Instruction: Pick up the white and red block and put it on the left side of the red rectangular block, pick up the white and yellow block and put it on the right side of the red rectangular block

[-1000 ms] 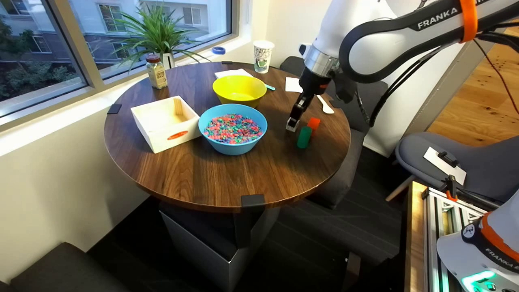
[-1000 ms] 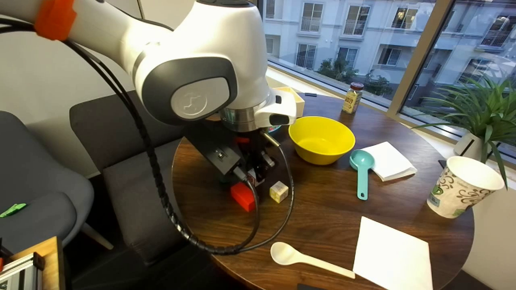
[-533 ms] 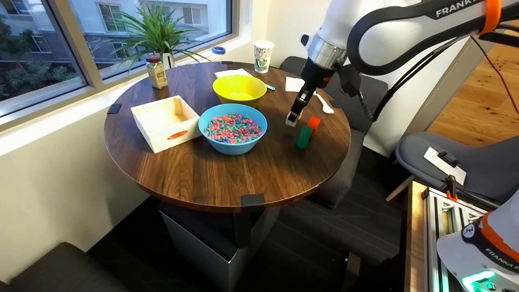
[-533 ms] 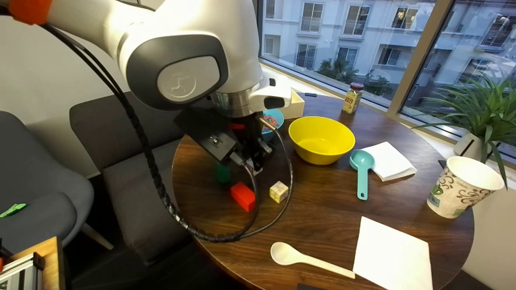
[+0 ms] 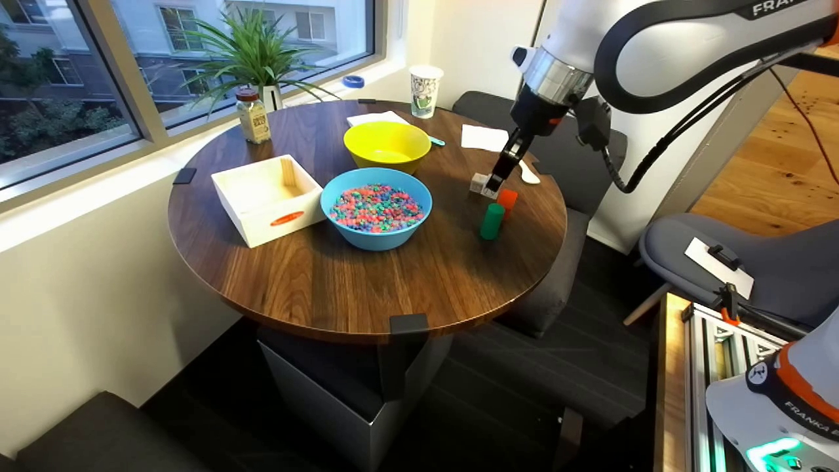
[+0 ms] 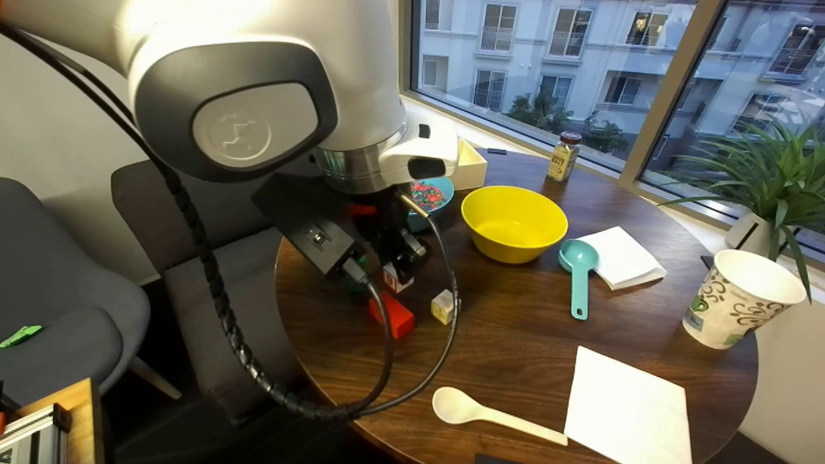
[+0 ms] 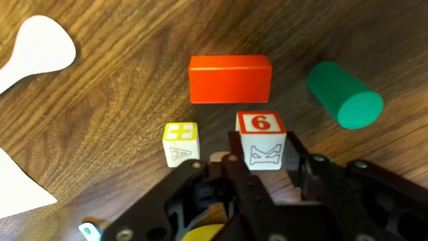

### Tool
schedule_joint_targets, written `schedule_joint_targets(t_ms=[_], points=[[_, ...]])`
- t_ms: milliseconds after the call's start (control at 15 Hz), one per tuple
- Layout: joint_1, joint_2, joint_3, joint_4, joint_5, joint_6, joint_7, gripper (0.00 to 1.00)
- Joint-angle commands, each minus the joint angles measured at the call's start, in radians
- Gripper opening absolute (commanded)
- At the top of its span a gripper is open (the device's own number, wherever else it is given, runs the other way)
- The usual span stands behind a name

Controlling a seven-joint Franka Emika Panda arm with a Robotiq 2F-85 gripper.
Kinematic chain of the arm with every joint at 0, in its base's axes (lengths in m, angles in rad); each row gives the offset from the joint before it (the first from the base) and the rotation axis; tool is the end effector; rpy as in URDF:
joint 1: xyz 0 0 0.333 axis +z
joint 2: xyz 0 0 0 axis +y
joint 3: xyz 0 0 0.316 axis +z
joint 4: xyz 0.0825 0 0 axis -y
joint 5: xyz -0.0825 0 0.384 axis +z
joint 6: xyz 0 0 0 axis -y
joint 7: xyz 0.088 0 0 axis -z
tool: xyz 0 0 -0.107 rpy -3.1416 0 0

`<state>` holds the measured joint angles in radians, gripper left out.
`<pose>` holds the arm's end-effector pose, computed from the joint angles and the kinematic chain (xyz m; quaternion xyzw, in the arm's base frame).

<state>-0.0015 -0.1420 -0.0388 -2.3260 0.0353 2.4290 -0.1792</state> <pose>0.5094 -0.0207 0.4215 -0.9908 -0.0569 -0.1231 0.0024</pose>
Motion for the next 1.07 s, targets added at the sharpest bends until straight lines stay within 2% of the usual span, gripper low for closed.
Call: schedule_joint_targets(t_ms=[0, 400, 1000], points=[[-0.005, -0.085, -0.008, -0.063, 0.001, -0.023, -0.022, 0.09], [-0.004, -0.145, -0.020, -0.115, 0.000, -0.048, -0.024, 0.09], [0.001, -0.136, -0.044, -0.135, 0.015, -0.027, -0.066, 0.09]])
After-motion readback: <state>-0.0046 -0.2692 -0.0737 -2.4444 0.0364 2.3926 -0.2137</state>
